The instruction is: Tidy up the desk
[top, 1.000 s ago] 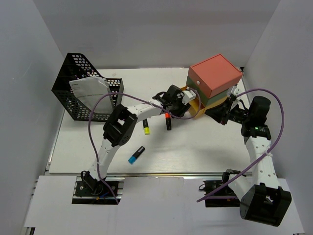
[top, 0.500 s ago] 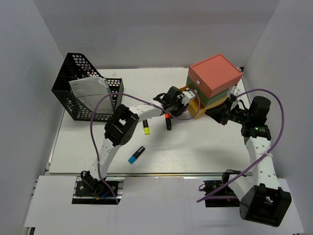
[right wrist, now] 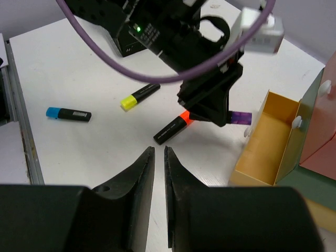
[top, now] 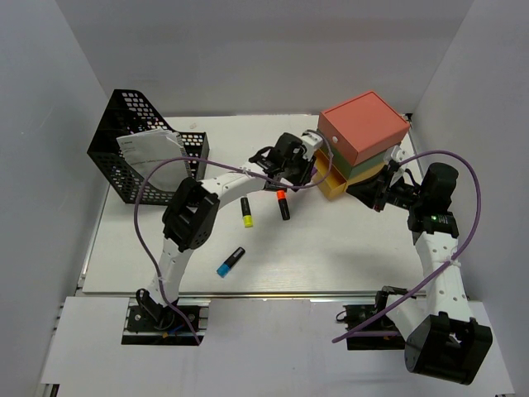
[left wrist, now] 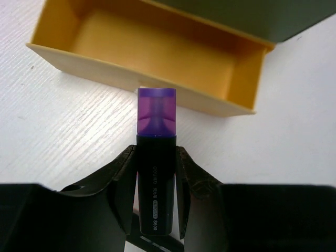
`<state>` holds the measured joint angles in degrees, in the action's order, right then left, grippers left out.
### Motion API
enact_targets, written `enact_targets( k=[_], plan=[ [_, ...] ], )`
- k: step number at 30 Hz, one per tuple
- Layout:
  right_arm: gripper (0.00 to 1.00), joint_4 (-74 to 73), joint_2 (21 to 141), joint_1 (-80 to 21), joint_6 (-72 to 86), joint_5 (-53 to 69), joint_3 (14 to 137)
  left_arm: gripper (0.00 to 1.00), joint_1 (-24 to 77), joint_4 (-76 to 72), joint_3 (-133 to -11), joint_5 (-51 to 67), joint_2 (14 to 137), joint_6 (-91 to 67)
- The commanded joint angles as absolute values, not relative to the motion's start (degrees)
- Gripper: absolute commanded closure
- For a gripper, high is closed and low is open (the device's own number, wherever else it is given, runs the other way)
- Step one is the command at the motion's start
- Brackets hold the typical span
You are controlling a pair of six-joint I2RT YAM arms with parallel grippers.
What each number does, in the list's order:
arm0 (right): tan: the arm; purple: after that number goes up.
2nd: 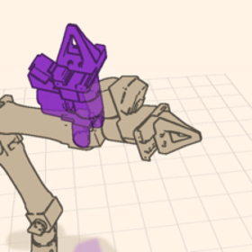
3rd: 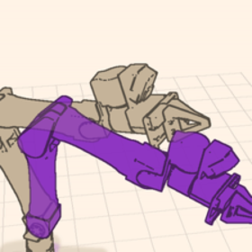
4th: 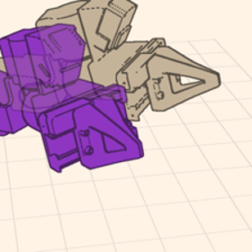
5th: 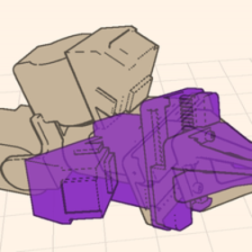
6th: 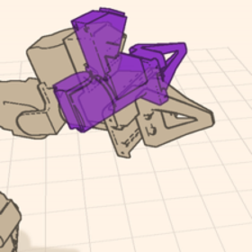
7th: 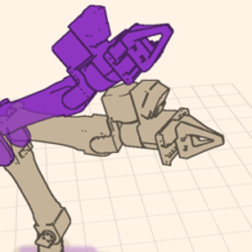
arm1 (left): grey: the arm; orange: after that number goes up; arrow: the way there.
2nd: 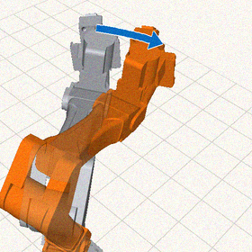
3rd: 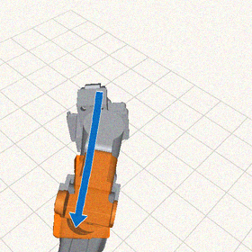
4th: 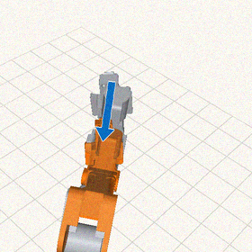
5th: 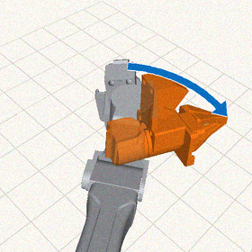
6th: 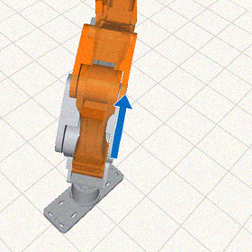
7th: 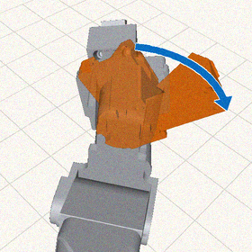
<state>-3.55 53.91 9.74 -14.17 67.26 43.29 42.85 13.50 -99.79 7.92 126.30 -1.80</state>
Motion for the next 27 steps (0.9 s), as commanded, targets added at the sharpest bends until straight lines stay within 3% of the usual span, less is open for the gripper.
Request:
enact_targets(
  k=[1,8,16,27],
  plan=[
    [0.81,-3.4,52.7,10.0,-15.1,67.7,44.6,1.0,42.0,12.9,-101.1,9.7,120.0,-12.0],
    [0.81,-3.5,52.6,10.0,-15.1,67.2,44.6,1.0,42.0,12.5,-105.2,7.9,120.1,-31.1],
    [0.81,-3.4,52.6,9.9,-15.1,67.2,44.6,1.0,42.0,13.1,-107.5,-3.2,121.5,-66.6],
    [0.81,-3.5,52.0,10.2,-15.4,67.1,44.6,1.0,42.0,4.4,-107.3,-6.8,128.0,-84.8]
  ],
)
